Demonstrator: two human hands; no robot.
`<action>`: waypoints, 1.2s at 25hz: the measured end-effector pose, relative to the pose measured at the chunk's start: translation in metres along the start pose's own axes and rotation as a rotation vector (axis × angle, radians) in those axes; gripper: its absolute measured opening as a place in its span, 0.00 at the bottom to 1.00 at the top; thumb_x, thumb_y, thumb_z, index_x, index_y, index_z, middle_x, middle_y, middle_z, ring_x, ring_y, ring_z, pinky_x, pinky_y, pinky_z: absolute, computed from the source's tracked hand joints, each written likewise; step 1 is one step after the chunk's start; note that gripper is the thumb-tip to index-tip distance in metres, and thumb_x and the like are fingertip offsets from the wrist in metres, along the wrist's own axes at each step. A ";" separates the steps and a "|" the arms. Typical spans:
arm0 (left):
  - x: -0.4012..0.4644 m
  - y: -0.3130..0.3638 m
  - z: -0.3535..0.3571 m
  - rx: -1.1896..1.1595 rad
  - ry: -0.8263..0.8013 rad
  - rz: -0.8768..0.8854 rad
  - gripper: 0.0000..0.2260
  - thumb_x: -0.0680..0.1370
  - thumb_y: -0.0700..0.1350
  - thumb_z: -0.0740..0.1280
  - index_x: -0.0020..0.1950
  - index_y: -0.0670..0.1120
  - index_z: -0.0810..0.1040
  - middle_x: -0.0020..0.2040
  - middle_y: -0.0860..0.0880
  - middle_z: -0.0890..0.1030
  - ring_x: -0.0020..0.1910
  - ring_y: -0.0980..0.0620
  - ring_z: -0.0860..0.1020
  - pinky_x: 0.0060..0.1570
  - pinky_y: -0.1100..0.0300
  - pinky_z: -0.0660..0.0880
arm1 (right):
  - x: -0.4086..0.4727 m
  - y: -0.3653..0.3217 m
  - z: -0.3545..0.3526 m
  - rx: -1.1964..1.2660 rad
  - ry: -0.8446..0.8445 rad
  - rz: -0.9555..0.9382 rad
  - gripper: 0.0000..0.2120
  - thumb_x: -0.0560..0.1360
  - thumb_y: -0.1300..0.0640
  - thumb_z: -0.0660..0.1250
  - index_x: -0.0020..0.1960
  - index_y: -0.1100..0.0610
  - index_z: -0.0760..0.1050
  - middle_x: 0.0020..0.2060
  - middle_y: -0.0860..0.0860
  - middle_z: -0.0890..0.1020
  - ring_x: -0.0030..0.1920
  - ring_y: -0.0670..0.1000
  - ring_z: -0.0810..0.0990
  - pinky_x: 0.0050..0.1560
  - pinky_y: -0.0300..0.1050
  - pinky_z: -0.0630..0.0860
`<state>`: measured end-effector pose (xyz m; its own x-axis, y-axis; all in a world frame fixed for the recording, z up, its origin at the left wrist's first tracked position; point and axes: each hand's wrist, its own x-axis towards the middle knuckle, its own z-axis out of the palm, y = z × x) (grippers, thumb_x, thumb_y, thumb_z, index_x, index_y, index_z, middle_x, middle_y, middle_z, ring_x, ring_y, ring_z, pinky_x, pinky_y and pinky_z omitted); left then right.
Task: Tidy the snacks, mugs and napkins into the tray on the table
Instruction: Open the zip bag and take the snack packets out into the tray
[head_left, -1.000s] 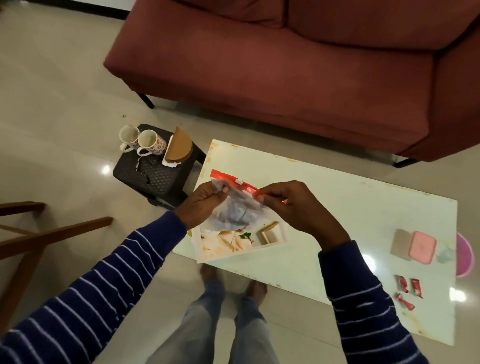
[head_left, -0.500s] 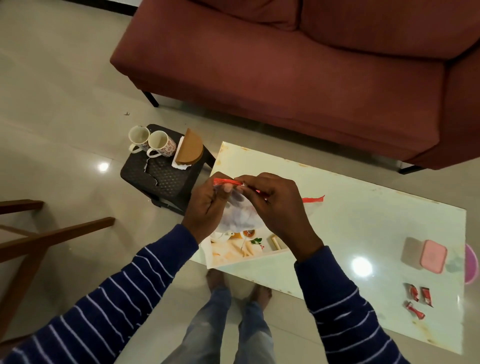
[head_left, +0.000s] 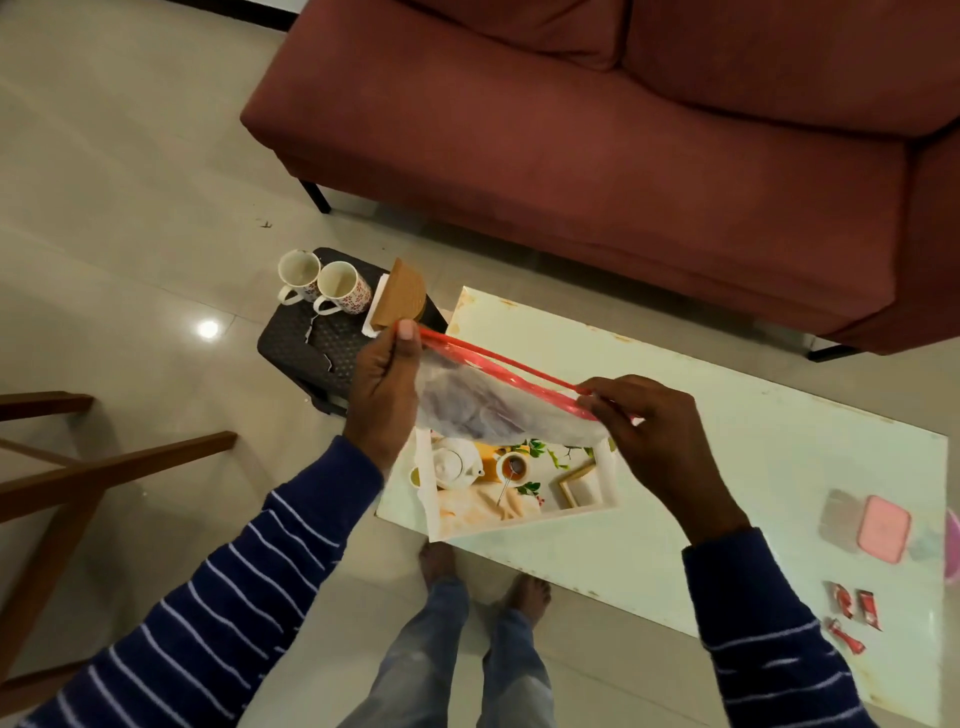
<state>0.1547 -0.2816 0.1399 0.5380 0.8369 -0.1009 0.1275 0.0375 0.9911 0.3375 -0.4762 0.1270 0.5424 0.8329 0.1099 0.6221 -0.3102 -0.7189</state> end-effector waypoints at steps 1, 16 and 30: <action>0.004 0.001 -0.005 -0.022 0.019 -0.024 0.14 0.83 0.51 0.53 0.41 0.50 0.72 0.35 0.57 0.76 0.38 0.59 0.76 0.40 0.65 0.76 | -0.006 0.011 -0.008 -0.015 0.023 0.022 0.09 0.78 0.53 0.69 0.53 0.54 0.85 0.46 0.45 0.85 0.46 0.48 0.84 0.48 0.41 0.78; -0.010 -0.002 0.015 0.021 -0.178 -0.041 0.10 0.81 0.55 0.61 0.50 0.50 0.76 0.48 0.51 0.81 0.51 0.56 0.80 0.54 0.60 0.77 | 0.009 -0.045 0.019 0.144 -0.242 0.083 0.08 0.79 0.55 0.68 0.52 0.56 0.85 0.41 0.49 0.87 0.39 0.42 0.83 0.43 0.32 0.76; -0.053 -0.013 0.050 -0.018 -0.380 -0.394 0.11 0.81 0.50 0.64 0.53 0.43 0.78 0.46 0.47 0.84 0.42 0.51 0.84 0.42 0.56 0.82 | -0.007 -0.028 0.010 0.568 -0.450 0.350 0.09 0.77 0.54 0.70 0.50 0.56 0.86 0.37 0.47 0.87 0.35 0.45 0.83 0.38 0.36 0.79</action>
<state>0.1669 -0.3536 0.1284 0.7163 0.5014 -0.4852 0.3672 0.3204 0.8732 0.3101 -0.4686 0.1395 0.2975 0.8729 -0.3867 0.0100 -0.4079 -0.9130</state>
